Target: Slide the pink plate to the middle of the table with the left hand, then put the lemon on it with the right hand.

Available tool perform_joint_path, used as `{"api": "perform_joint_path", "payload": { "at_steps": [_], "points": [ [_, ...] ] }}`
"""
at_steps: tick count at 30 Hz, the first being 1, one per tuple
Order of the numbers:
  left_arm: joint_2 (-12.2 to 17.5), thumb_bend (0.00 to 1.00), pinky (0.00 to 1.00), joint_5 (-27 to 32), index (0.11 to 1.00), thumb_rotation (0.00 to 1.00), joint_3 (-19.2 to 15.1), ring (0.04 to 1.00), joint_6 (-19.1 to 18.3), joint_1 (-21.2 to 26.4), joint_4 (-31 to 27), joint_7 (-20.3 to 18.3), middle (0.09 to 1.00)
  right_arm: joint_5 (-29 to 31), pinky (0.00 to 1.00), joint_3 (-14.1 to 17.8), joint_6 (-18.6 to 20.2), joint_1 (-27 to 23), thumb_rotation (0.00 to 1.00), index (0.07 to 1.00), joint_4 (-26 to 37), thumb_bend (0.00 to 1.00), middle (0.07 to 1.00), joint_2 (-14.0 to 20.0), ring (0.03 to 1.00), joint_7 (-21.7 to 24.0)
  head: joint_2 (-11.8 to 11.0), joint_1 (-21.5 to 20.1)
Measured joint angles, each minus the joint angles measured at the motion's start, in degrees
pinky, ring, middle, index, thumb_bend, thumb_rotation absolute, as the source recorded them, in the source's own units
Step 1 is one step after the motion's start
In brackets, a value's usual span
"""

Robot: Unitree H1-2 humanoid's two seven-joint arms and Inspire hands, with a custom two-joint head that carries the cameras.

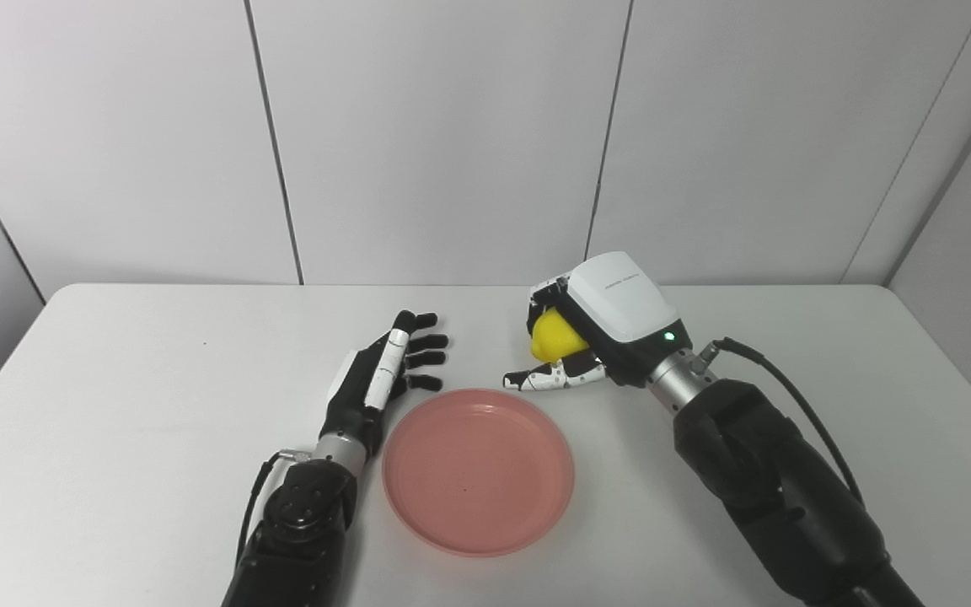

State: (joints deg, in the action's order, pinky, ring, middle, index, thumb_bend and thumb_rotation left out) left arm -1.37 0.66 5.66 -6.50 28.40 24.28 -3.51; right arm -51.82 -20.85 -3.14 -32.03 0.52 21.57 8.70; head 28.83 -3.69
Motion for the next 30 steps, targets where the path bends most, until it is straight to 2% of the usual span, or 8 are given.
{"api": "perform_joint_path", "payload": {
  "at_steps": [4,6,8,11,18,23,27,30],
  "points": [
    [-0.04,0.81,0.63,0.0,0.788,0.99,0.23,0.753,0.0,0.01,0.0,0.05,0.751,1.1,0.16,-1.74,-1.56,-0.94,0.55,0.368,0.17,0.48,0.299,-0.27,0.223,2.15,0.09,-0.35],
    [-0.08,0.81,0.62,0.0,0.786,0.99,0.19,0.75,0.0,0.01,0.0,0.05,0.749,1.62,0.17,-2.26,-2.39,-1.09,0.57,0.389,0.29,0.48,0.31,-0.75,0.234,2.74,0.09,-0.52],
    [-0.12,0.82,0.63,0.0,0.785,0.99,0.18,0.747,0.0,0.01,0.02,0.05,0.747,2.1,0.21,-2.66,-2.8,-1.09,0.59,0.467,0.54,0.47,0.362,-1.2,0.282,4.07,0.18,-0.61],
    [-0.1,0.82,0.62,0.0,0.78,1.0,0.18,0.747,0.0,0.02,0.11,0.04,0.744,2.91,0.17,-3.37,-3.82,-1.08,0.53,0.408,0.63,0.47,0.315,-1.26,0.234,5.14,0.18,-0.96],
    [-0.07,0.8,0.61,0.0,0.782,1.0,0.18,0.735,0.7,0.27,0.89,-0.03,0.746,2.95,0.19,-5.53,-6.44,-1.06,0.55,0.443,-0.6,0.48,0.337,-1.6,0.257,6.53,0.18,-1.05],
    [-0.04,0.78,0.58,0.01,0.781,1.0,0.12,0.727,1.06,0.41,1.22,-0.13,0.764,2.93,0.2,-6.84,-7.04,-1.05,0.48,0.442,-2.4,0.48,0.337,-2.27,0.261,7.2,0.18,-1.05],
    [-0.02,0.77,0.57,0.01,0.783,1.0,0.08,0.727,1.1,0.65,1.53,-0.19,0.775,3.04,0.2,-6.92,-7.25,-1.06,0.48,0.446,-4.07,0.46,0.343,-3.14,0.271,7.35,0.18,-0.97],
    [0.05,0.78,0.58,0.01,0.785,1.0,0.02,0.728,1.11,0.9,1.87,-0.32,0.78,3.84,0.21,-6.87,-7.28,-1.07,0.55,0.439,-5.51,0.45,0.343,-3.81,0.273,7.62,0.26,-0.7]
  ]
}}
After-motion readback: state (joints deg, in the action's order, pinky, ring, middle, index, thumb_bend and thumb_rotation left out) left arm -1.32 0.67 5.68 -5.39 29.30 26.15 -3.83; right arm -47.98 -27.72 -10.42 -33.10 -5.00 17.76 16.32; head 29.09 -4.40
